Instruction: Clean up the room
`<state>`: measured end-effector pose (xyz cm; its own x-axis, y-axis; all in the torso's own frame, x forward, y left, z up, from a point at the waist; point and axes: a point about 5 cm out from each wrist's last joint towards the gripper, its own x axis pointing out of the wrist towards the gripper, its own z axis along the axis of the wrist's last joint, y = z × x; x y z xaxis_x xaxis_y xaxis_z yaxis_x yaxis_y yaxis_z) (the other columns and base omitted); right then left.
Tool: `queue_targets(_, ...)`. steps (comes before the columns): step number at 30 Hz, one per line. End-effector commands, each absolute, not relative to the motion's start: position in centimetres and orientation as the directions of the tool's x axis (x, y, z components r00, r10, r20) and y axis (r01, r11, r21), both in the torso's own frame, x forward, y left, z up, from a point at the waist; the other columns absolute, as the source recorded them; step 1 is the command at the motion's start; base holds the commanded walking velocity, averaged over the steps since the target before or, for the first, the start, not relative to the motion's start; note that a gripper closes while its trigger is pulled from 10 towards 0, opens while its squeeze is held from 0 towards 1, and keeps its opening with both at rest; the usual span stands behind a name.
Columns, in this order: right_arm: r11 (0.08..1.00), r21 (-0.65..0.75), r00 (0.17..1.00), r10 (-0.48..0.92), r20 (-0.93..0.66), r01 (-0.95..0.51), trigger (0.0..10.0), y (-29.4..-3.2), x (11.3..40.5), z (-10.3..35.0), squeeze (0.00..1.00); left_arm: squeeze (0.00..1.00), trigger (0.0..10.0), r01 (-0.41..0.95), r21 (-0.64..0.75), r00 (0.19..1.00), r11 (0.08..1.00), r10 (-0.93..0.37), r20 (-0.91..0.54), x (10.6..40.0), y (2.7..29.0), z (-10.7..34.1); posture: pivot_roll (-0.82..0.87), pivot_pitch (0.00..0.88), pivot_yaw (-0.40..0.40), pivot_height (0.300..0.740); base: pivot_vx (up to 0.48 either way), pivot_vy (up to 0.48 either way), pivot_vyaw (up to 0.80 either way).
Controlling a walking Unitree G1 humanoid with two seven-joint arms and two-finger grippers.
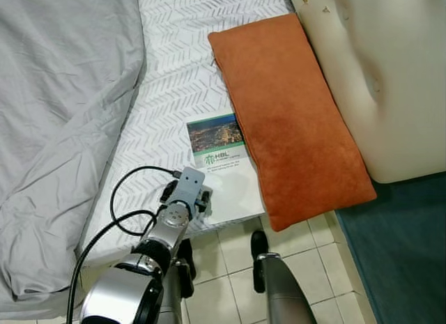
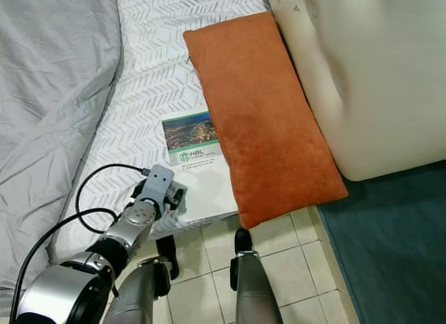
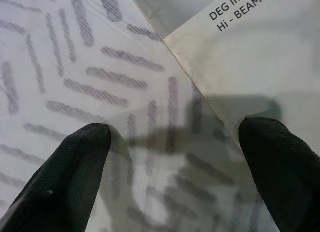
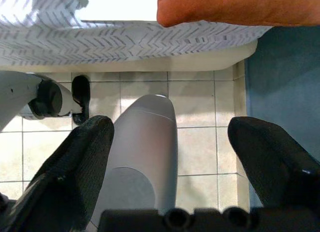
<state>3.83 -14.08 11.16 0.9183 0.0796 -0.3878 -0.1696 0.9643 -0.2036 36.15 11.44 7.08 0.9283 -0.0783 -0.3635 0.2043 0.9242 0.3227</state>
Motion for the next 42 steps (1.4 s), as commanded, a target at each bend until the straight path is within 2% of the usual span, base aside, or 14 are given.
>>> queue_targets(1, 0.959, -0.205, 0.894, 0.090, -0.438, -0.197, 10.0, -14.1, 3.2, 10.6, 0.00, 0.00, 10.0, 0.182, 0.346, 0.886, 0.920, -0.001, -0.464, 34.4, 13.3, 4.3, -0.44, 0.706, 0.010, 0.740, 0.000, 0.000, 0.00)
queue_targets(6, 0.960, -0.196, 0.892, 0.098, -0.442, -0.203, 10.0, -13.8, 3.4, 10.2, 0.00, 0.00, 10.0, 0.013, 0.340, 0.894, 0.940, 0.141, -0.426, 34.2, 16.8, 4.4, -0.40, 0.710, 0.035, 0.740, 0.000, 0.000, 0.00)
queue_targets(7, 0.960, -0.196, 0.892, 0.098, -0.442, -0.203, 10.0, -13.8, 3.4, 10.2, 0.00, 0.00, 10.0, 0.013, 0.340, 0.894, 0.940, 0.141, -0.426, 34.2, 16.8, 4.4, -0.40, 0.710, 0.035, 0.740, 0.000, 0.000, 0.00)
queue_targets(9, 0.960, -0.192, 0.892, 0.100, -0.441, -0.203, 10.0, -13.8, 3.4, 10.1, 0.00, 0.00, 10.0, -0.068, 0.294, 0.917, 0.953, 0.176, -0.357, 34.4, 17.9, 5.0, -0.39, 0.703, 0.042, 0.740, 0.000, 0.000, 0.00)
queue_targets(13, 0.960, -0.191, 0.892, 0.100, -0.441, -0.203, 10.0, -13.9, 3.5, 9.9, 0.00, 0.00, 10.0, -0.047, 0.222, 0.950, 0.974, 0.112, -0.291, 34.8, 16.5, 5.7, -0.37, 0.701, 0.052, 0.740, 0.000, 0.000, 0.00)
queue_targets(15, 0.960, -0.192, 0.890, 0.100, -0.444, -0.204, 10.0, -14.0, 3.5, 9.8, 0.00, 0.00, 10.0, 0.039, 0.180, 0.974, 0.983, 0.003, -0.227, 35.1, 13.5, 6.5, -0.36, 0.701, 0.054, 0.740, 0.000, 0.000, 0.00)
queue_targets(16, 0.960, -0.192, 0.890, 0.100, -0.444, -0.204, 10.0, -14.0, 3.5, 9.8, 0.00, 0.00, 10.0, 0.039, 0.180, 0.974, 0.983, 0.003, -0.227, 35.1, 13.5, 6.5, -0.36, 0.701, 0.054, 0.740, 0.000, 0.000, 0.00)
queue_targets(17, 0.960, -0.192, 0.889, 0.101, -0.446, -0.206, 10.0, -13.9, 3.6, 9.7, 0.00, 0.00, 10.0, 0.066, 0.142, 0.978, 0.988, -0.036, -0.203, 35.1, 12.1, 6.8, -0.36, 0.700, 0.056, 0.740, 0.000, 0.000, 0.00)
queue_targets(22, 0.958, -0.191, 0.889, 0.109, -0.446, -0.213, 10.0, -13.8, 3.5, 9.8, 0.00, 0.00, 10.0, 0.144, 0.084, 0.980, 0.986, -0.131, -0.150, 36.0, 9.1, 8.6, -0.38, 0.703, 0.047, 0.740, 0.000, 0.000, 0.00)
queue_targets(25, 0.957, -0.192, 0.887, 0.110, -0.449, -0.216, 10.0, -13.7, 3.3, 9.8, 0.00, 0.00, 10.0, 0.245, 0.065, 0.957, 0.967, -0.230, -0.179, 36.3, 6.8, 9.3, -0.40, 0.704, 0.044, 0.740, 0.000, 0.000, 0.00)
queue_targets(31, 0.961, -0.175, 0.883, 0.114, -0.455, -0.214, 10.0, -12.9, 2.8, 9.9, 0.00, 0.00, 10.0, 0.320, 0.104, 0.908, 0.942, -0.273, -0.318, 35.4, 5.8, 7.5, -0.42, 0.707, 0.054, 0.740, 0.000, 0.000, 0.00)
queue_targets(34, 0.962, -0.161, 0.877, 0.123, -0.463, -0.220, 10.0, -12.3, 2.4, 9.8, 0.00, 0.00, 10.0, 0.345, 0.152, 0.869, 0.926, -0.253, -0.426, 34.3, 6.1, 5.5, -0.43, 0.704, 0.059, 0.740, 0.000, 0.000, 0.00)
queue_targets(37, 0.964, -0.151, 0.869, 0.123, -0.478, -0.220, 10.0, -11.9, 1.6, 9.9, 0.00, 0.00, 10.0, 0.342, 0.172, 0.804, 0.924, -0.193, -0.562, 32.9, 7.4, 3.0, -0.45, 0.695, 0.057, 0.740, 0.000, 0.000, 0.00)
queue_targets(42, 0.964, -0.155, 0.861, 0.112, -0.496, -0.214, 10.0, -12.1, 1.0, 9.8, 0.00, 0.00, 10.0, 0.260, 0.160, 0.795, 0.952, -0.117, -0.595, 32.5, 8.8, 2.2, -0.46, 0.705, 0.057, 0.740, 0.000, 0.000, 0.00)
